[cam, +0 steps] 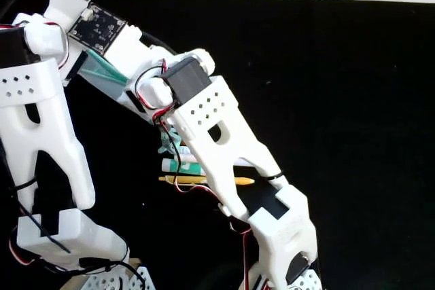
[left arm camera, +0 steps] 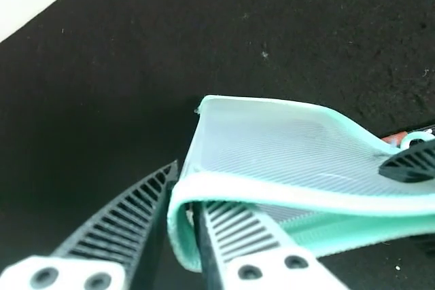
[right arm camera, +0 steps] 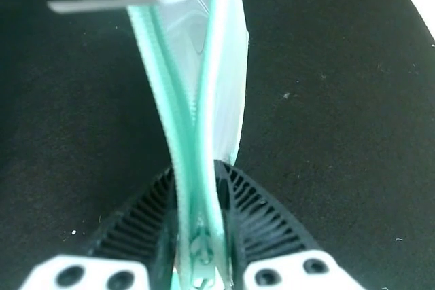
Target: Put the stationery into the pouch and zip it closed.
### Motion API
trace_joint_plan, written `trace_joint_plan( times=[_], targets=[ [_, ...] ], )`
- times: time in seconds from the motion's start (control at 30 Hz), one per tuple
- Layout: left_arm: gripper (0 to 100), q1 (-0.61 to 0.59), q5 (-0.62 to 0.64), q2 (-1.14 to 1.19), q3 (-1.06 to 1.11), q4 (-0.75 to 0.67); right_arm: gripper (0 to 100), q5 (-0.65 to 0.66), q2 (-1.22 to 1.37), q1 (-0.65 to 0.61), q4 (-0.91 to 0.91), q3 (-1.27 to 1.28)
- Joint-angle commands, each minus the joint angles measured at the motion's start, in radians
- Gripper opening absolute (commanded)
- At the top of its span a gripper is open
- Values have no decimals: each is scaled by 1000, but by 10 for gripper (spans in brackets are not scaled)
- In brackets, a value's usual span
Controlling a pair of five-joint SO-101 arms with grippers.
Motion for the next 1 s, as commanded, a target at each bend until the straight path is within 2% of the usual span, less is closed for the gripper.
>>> trace_joint_plan(
  times=[0.0, 0.1, 0.4, 0.47, 0.63, 0.97],
  targets=[
    [7, -13, -11, -4, -5, -3, 6, -5, -5, 15, 1, -7],
    [7, -13, 34, -4, -5, -5, 6, -5, -16, 2, -28, -53],
    [7, -12, 63, -5, 42, -5, 6, -6, -16, -45, -41, -259],
    [7, -12, 63, -5, 42, -5, 15, -5, -16, -48, -31, -251],
    [7, -13, 63, -13, 42, -5, 135, -5, 15, -36, 101, -173],
    [7, -13, 63, -7, 42, -8, 138, -3, 53, 76, 163, -108]
  ],
)
